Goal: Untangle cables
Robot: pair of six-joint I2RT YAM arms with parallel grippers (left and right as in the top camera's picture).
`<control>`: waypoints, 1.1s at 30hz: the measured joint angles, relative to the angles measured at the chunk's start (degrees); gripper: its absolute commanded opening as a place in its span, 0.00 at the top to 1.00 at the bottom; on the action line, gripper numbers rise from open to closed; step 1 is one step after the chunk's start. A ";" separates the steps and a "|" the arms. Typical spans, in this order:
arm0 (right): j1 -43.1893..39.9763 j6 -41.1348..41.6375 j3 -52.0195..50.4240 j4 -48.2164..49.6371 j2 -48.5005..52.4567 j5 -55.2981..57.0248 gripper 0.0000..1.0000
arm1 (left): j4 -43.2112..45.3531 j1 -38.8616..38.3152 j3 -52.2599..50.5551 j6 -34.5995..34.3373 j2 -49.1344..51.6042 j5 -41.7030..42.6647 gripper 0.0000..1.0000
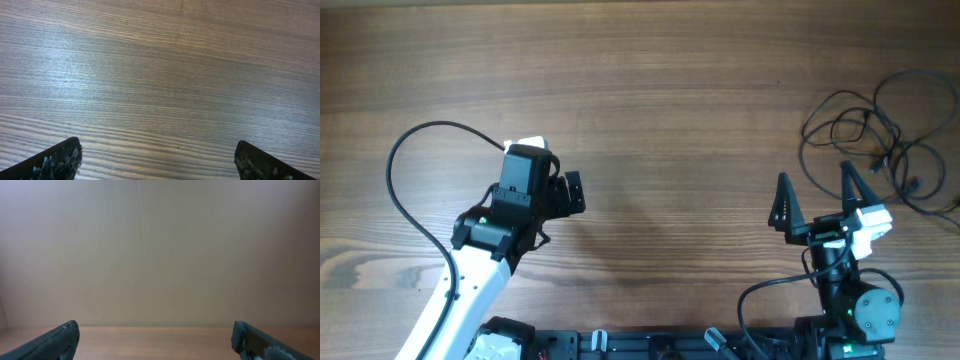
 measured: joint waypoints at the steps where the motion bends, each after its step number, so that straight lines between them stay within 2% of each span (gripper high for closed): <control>1: 0.00 -0.63 -0.92 0.85 -0.85 0.00 0.00 | -0.02 0.00 0.00 0.00 0.31 0.00 0.00; 11: 0.00 -7.10 -4.26 2.36 -5.42 0.00 0.00 | 0.00 -0.02 0.00 0.00 0.35 0.00 0.00; 18: 0.00 -7.96 -5.07 -8.74 -5.53 0.11 0.00 | 0.00 0.00 0.00 0.00 0.35 0.00 0.00; 21: 0.00 -8.11 -5.35 -17.16 -5.57 0.24 0.00 | 0.00 0.00 0.00 0.00 0.35 0.00 0.00; 33: 0.00 -7.85 -5.35 -17.81 -5.57 0.24 0.00 | 0.00 0.00 0.00 0.00 0.35 0.00 0.00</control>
